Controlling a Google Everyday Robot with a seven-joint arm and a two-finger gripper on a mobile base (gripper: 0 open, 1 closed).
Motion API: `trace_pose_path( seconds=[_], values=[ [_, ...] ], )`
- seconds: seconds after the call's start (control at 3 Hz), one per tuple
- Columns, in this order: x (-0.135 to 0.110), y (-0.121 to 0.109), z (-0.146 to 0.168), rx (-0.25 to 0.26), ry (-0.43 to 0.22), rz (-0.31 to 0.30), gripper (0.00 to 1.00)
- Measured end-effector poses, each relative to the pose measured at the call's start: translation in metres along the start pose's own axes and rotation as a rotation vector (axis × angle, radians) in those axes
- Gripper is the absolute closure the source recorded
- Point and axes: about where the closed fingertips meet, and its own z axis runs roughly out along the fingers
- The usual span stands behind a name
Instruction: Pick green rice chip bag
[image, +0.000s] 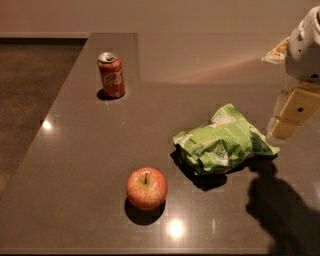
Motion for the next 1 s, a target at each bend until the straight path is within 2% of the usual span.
trace_pose_path(
  seconds=[0.33, 1.0],
  values=[
    [0.000, 0.000, 0.000, 0.000, 0.000, 0.000, 0.00],
    [-0.018, 0.009, 0.038, -0.072, 0.023, -0.205, 0.00]
  ],
)
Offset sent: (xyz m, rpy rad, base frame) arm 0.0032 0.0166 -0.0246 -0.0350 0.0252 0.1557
